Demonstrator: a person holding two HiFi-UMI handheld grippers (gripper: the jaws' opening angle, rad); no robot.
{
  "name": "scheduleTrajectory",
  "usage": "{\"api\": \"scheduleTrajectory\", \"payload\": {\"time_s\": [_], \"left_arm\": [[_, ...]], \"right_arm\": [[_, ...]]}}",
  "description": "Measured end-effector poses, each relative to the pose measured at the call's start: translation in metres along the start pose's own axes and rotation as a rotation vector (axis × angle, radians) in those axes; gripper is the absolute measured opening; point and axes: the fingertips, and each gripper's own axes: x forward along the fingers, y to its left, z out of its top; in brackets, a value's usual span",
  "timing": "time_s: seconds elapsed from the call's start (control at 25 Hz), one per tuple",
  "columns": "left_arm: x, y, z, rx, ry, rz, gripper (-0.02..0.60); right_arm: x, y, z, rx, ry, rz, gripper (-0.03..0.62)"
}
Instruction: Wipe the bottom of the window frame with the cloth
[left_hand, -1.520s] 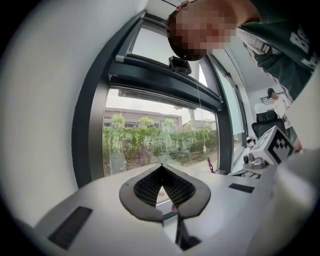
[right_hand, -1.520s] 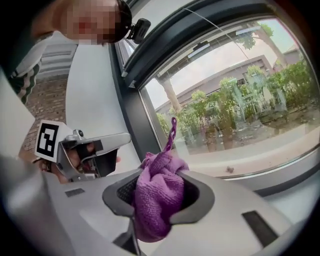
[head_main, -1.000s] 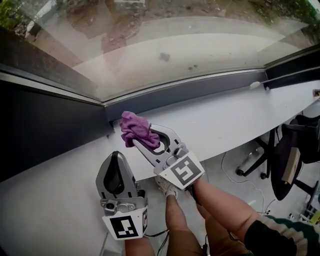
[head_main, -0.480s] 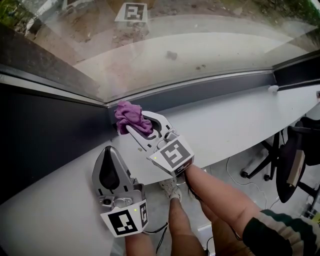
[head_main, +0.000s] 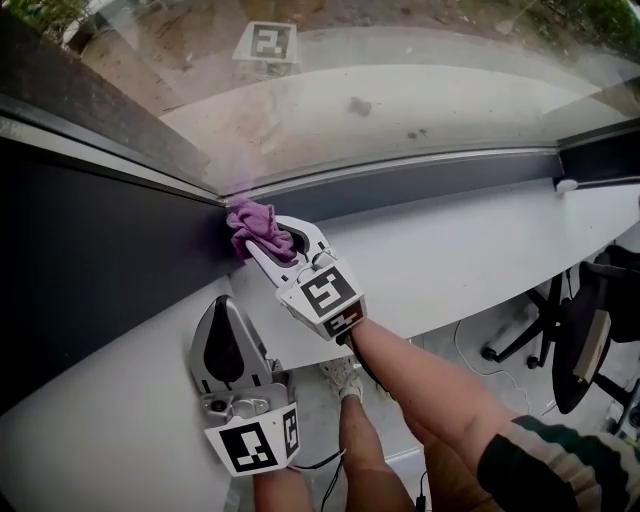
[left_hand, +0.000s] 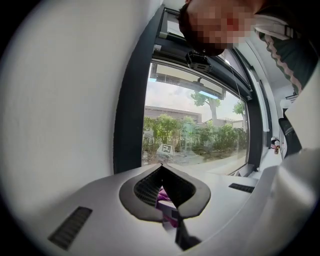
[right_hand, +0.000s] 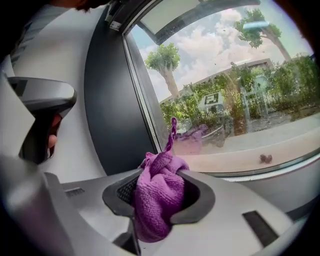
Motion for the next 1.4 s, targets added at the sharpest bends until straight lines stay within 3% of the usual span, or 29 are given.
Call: {"api": "scheduleTrajectory", "payload": {"time_s": [0.56,0.8,1.4], "left_arm": [[0.009,-0.003,-0.001,-0.015,0.001,-0.060,0.006],[0.021,-0.010,-0.008,0.002,-0.001,-0.087,0.006],[0.020,-0.036,-0.016,0.008,0.034,-0.094,0.006]], "right_arm": [[-0.006,-0.024,-0.011,0.012,0.055,-0.121,0.144],[-0.016,-0.049,-0.015,0.037,0.032,-0.165,0.144],[-0.034,-0.064,-0.026,0.054,0.039,-0.167,0.144]]}}
